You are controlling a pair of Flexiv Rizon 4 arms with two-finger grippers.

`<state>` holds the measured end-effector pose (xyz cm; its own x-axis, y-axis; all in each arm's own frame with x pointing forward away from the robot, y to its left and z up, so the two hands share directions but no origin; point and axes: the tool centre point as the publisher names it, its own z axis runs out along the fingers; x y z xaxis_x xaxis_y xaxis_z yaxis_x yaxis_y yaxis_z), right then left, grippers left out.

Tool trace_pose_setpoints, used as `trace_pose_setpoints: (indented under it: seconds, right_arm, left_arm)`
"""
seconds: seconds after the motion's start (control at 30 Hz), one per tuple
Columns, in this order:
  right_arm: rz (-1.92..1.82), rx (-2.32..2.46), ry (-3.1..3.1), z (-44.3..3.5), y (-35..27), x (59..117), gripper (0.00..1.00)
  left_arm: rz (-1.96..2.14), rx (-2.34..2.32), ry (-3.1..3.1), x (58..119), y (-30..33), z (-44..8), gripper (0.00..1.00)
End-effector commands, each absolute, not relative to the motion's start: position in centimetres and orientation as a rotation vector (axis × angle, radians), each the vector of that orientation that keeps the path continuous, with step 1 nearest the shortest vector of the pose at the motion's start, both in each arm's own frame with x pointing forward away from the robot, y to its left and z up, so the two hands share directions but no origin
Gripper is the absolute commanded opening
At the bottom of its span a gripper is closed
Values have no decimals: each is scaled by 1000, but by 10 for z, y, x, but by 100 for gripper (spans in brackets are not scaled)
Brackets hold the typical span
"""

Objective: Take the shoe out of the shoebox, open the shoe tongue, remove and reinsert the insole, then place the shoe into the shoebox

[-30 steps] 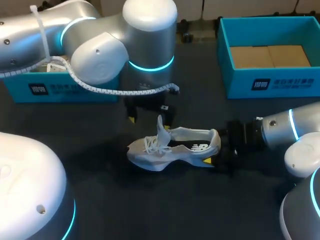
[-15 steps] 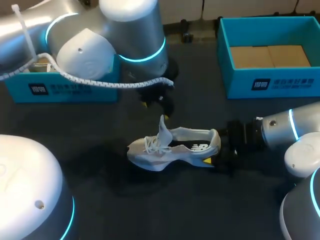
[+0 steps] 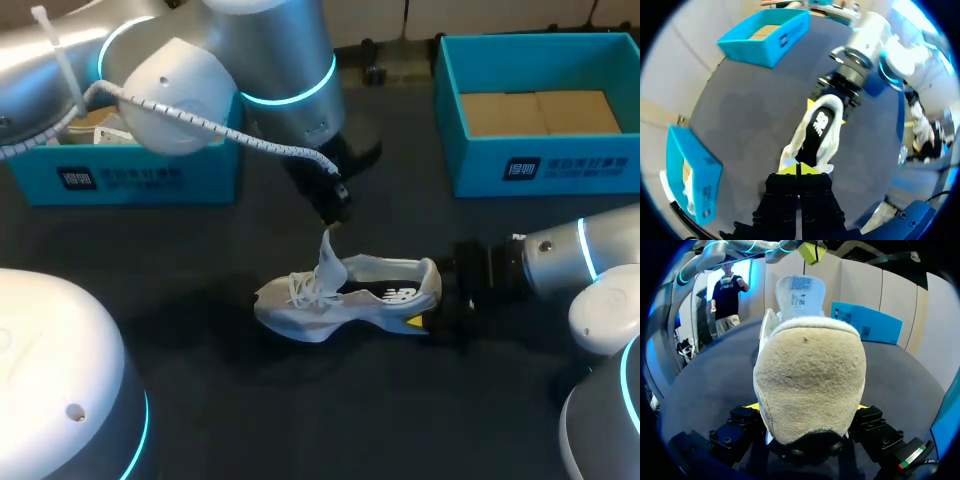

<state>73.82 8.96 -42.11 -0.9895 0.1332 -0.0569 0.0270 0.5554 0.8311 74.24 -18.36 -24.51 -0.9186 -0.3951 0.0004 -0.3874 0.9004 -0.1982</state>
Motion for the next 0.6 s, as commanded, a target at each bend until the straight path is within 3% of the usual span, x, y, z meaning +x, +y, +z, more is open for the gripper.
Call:
trace_pose_setpoints:
  seconds: [0.03,0.6]
  right_arm:
    - [1417,141,2671,-421,92,738,0]
    - [1417,141,2671,-421,92,738,0]
  left_arm:
    - [-222,-332,3111,749,-199,-252,0]
    - [-222,-332,3111,749,-199,-252,0]
